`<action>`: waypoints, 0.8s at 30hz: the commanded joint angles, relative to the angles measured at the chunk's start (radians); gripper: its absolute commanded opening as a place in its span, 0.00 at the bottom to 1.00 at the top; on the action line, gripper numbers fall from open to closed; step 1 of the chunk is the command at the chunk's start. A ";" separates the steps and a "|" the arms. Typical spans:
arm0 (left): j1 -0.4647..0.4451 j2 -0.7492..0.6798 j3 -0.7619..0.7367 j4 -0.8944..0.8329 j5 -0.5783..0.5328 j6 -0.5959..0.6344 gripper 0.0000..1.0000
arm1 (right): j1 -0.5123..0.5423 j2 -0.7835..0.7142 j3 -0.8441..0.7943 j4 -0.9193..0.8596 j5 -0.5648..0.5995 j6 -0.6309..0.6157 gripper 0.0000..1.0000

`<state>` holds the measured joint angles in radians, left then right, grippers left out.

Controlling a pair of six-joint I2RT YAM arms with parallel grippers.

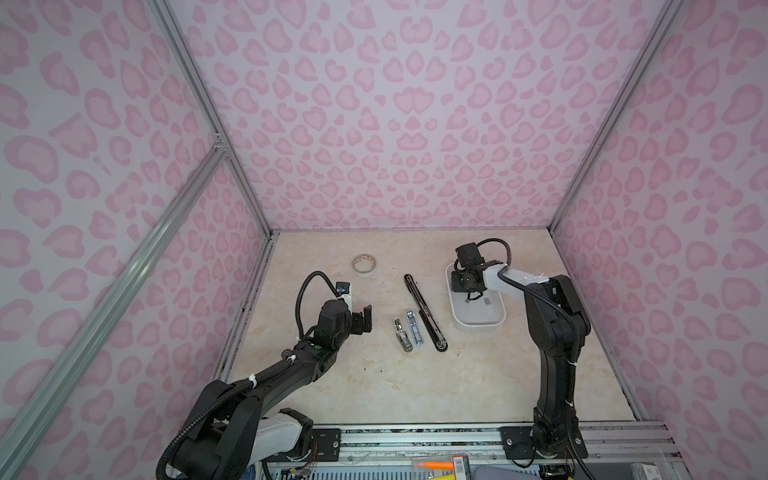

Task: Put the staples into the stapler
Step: 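Lower the right gripper into the tray and grip a staple strip, then lift the grey staple strip out of the tray with the right gripper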

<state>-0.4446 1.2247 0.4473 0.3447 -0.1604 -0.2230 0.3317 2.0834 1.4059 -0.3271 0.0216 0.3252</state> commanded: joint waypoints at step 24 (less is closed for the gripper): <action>-0.005 -0.039 -0.016 0.042 -0.003 0.014 0.98 | 0.008 -0.091 -0.053 -0.027 -0.003 0.019 0.14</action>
<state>-0.4492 1.2030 0.4423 0.3466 -0.1608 -0.2157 0.3359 2.0075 1.3643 -0.3496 0.0074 0.3408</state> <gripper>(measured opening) 0.975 0.141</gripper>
